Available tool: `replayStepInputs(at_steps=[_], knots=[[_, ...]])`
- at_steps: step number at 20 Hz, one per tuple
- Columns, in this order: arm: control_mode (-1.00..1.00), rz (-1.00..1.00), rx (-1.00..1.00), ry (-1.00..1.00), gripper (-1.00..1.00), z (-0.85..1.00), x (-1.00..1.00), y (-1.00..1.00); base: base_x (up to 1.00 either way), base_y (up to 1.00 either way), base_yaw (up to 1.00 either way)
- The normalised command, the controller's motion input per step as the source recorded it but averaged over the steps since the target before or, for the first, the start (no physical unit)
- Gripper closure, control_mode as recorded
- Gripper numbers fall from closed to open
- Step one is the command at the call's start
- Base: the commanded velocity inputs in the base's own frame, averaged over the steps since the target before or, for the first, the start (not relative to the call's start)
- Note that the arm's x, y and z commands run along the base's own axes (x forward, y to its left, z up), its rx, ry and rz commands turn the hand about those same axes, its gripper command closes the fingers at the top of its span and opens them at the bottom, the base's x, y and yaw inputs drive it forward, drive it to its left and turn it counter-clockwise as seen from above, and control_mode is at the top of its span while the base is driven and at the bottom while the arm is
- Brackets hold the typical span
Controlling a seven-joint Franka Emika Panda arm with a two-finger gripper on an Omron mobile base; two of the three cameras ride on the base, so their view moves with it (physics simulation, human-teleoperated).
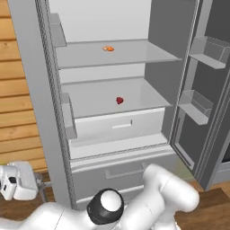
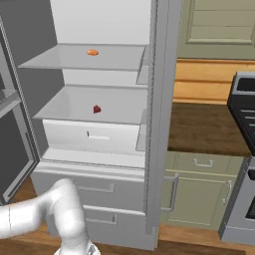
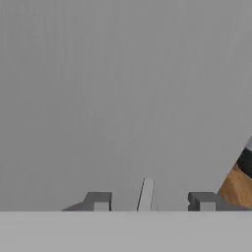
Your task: Take the strawberry from the fridge and place it on top of the pancake, located on the dining counter.
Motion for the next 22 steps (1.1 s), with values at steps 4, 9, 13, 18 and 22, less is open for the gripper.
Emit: replayStepInputs(at_steps=[4, 9, 13, 18, 22], knots=[[-1.0, 0.26, -0.07, -0.71, -1.0, -1.0, 0.41, 1.0, 0.0, 0.0, 0.0], [-1.0, 0.23, -0.01, -0.67, -1.0, -1.0, -0.54, 0.99, 0.0, 0.0, 0.0], [-1.0, 0.28, 0.25, -0.27, -1.0, -0.51, -1.0, -0.22, 0.0, 0.0, 0.0], [-1.0, 0.19, 0.34, -0.2, -1.0, 0.28, -1.0, -0.93, 0.0, 0.0, 0.0], [-1.0, 0.08, 0.43, 0.09, -1.0, 0.33, -1.0, -1.0, 0.0, 0.0, 0.0]])
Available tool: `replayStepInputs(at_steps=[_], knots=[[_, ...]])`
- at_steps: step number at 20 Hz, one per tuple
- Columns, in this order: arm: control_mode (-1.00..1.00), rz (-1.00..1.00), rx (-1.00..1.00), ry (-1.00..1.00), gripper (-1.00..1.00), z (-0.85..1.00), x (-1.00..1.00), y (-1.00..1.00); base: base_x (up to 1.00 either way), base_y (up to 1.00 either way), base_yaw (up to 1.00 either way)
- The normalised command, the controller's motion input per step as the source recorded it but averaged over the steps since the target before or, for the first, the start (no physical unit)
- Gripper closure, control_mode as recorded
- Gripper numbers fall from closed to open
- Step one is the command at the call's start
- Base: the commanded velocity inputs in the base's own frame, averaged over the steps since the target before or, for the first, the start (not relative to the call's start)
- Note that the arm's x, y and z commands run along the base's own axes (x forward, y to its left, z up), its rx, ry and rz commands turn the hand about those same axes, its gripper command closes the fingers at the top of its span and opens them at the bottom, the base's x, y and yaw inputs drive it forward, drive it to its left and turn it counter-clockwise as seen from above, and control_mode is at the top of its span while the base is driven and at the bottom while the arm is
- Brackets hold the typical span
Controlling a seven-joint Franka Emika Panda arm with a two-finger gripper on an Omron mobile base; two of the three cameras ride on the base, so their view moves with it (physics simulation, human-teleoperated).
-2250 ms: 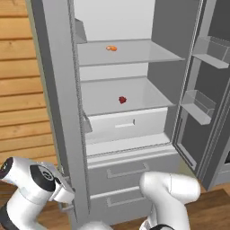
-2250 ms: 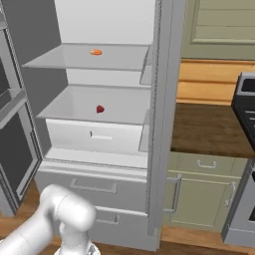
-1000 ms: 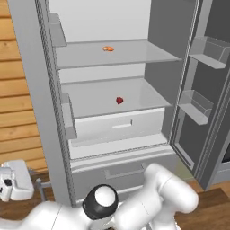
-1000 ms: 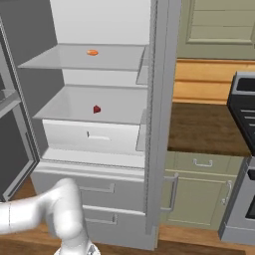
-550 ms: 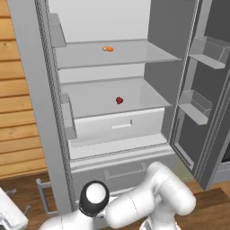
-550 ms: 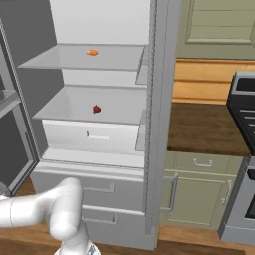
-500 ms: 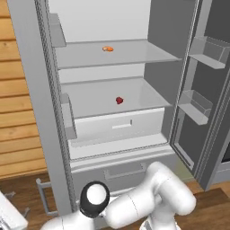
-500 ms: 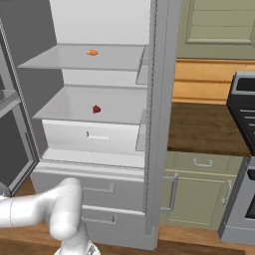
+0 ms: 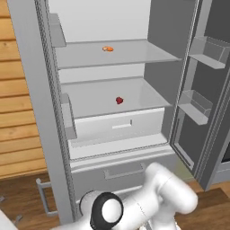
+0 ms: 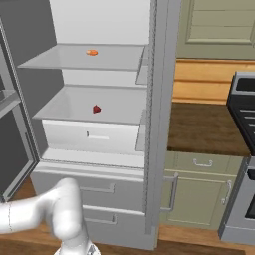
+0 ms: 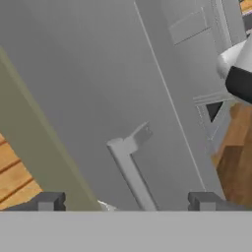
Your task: Take the strawberry from the fridge and place it on top of the pancake, located on the dining counter.
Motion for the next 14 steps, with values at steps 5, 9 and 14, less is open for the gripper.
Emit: replayStepInputs(at_steps=[5, 9, 14], knots=[[-1.0, 0.0, 0.53, 0.35, -1.0, 0.34, -1.0, -1.0, 0.0, 0.0, 0.0], [-1.0, 0.01, 0.35, 0.55, -1.0, 0.06, -1.0, -1.0, 0.0, 0.0, 0.0], [-1.0, 0.17, 0.14, 0.08, -1.0, 0.05, -0.97, -1.0, 0.0, 0.0, 0.0]])
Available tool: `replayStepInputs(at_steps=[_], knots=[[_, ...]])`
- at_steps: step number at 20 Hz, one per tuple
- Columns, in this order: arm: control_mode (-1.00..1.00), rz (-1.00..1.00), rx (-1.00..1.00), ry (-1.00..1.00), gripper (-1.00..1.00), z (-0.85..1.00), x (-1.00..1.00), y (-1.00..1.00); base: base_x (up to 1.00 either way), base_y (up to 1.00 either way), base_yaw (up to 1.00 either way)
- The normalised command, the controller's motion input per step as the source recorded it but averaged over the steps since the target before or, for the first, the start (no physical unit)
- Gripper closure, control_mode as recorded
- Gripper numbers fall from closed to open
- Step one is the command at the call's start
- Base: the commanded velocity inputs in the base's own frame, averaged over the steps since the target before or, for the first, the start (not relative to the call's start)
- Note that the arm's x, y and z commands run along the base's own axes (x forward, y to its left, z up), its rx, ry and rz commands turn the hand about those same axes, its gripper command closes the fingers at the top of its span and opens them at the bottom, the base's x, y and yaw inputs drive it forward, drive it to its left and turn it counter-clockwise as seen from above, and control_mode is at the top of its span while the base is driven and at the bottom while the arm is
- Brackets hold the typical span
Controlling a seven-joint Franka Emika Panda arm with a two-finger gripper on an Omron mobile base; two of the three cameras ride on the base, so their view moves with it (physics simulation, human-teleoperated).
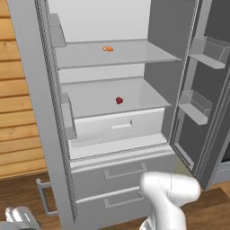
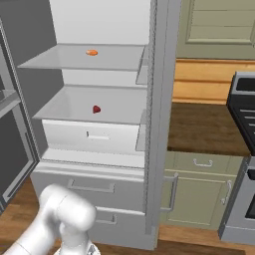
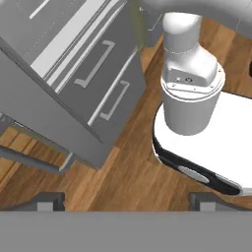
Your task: Take the strawberry from the fridge and place it on top of the pancake, located on the dining counter.
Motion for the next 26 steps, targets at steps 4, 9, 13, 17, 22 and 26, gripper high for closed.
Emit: replayStepInputs(at_steps=[4, 9, 13, 17, 22, 26], knots=[[-1.0, 0.23, 0.02, -0.04, -1.0, 0.68, -0.41, -1.0, 0.0, 0.0, 0.0], [-1.0, 0.29, 0.04, -0.03, -1.0, 0.67, -0.06, -1.0, 0.0, 0.0, 0.0], [-1.0, 0.47, 0.0, -0.11, -1.0, 0.5, 0.12, -1.0, 0.0, 0.0, 0.0], [-1.0, 0.52, -0.04, -0.13, -1.0, 0.3, 0.22, -0.97, 0.0, 0.0, 0.0], [-1.0, 0.5, -0.12, -0.22, -1.0, 0.4, 0.49, -0.83, 0.0, 0.0, 0.0], [-1.0, 0.49, -0.2, -0.32, -1.0, 0.0, 0.71, -0.53, 0.0, 0.0, 0.0]])
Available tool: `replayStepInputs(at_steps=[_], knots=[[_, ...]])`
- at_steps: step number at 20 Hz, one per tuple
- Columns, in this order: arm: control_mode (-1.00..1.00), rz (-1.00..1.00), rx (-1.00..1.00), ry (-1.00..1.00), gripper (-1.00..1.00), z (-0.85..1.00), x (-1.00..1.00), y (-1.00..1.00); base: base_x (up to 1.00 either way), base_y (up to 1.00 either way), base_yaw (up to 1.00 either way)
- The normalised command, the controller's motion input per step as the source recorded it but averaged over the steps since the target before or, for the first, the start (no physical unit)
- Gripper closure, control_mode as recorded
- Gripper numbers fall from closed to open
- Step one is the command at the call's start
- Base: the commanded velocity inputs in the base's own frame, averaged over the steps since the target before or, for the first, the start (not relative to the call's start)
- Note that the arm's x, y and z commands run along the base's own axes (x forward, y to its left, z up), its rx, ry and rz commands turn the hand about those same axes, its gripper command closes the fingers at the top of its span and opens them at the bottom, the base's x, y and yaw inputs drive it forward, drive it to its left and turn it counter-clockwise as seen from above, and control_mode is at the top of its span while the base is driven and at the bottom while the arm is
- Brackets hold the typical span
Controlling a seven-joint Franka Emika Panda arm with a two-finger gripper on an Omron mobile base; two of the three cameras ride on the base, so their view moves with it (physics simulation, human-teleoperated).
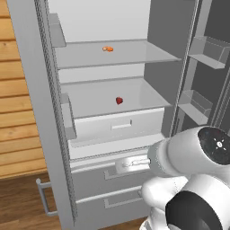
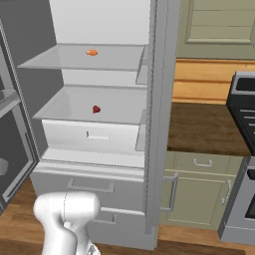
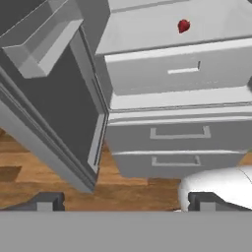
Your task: Take the strawberry from the fridge and place it on top of the pancake, located on the dining counter.
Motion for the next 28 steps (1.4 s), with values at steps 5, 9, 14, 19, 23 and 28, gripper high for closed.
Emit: replayStepInputs(at_steps=[5, 9, 14, 19, 23, 28], knots=[[-1.0, 0.33, -0.23, -0.28, -1.0, 0.0, 0.19, -0.58, 0.0, 0.0, 0.0], [-1.0, -0.02, 0.0, -0.25, -1.0, 0.07, 0.1, -0.56, 0.0, 0.0, 0.0], [-1.0, -0.05, 0.15, -0.01, -1.0, 0.38, 0.01, -0.48, 0.0, 0.0, 0.0], [-1.0, 0.04, 0.04, -0.16, -1.0, 0.08, 0.01, -0.3, 0.0, 0.0, 0.0], [-1.0, -0.04, -0.08, -0.03, -1.0, 0.0, 0.39, 0.0, 0.0, 0.0, 0.0], [-1.0, -0.05, -0.07, -0.01, -1.0, 0.0, 0.26, 0.0, 0.0, 0.0, 0.0]])
